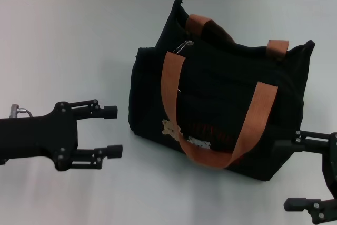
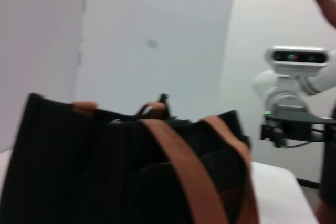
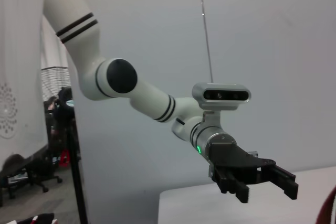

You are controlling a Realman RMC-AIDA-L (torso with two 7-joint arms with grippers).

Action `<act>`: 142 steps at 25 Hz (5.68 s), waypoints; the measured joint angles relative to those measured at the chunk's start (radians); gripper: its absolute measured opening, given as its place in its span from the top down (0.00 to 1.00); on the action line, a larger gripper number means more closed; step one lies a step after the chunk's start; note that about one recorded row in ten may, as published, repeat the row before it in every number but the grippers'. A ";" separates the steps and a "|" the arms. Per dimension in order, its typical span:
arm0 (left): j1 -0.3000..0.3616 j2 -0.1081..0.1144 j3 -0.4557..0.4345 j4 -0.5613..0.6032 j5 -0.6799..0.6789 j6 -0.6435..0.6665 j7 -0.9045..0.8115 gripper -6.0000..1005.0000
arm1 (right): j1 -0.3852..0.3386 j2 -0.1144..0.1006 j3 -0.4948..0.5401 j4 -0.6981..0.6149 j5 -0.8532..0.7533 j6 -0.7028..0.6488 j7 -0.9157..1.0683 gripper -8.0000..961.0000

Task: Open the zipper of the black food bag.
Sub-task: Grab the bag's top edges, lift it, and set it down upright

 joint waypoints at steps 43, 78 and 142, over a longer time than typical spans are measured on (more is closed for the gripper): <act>-0.082 -0.085 -0.016 -0.097 -0.032 -0.378 0.062 0.92 | -0.038 0.011 0.015 0.004 0.003 0.028 0.000 0.15; -0.054 -0.041 -0.037 0.432 -0.325 -0.201 0.131 0.93 | 0.295 0.087 0.230 0.394 -0.003 0.560 0.071 0.16; -0.023 -0.082 -0.015 0.223 -0.315 -0.172 0.375 0.93 | 0.301 0.094 0.397 0.691 0.366 0.626 -0.880 0.18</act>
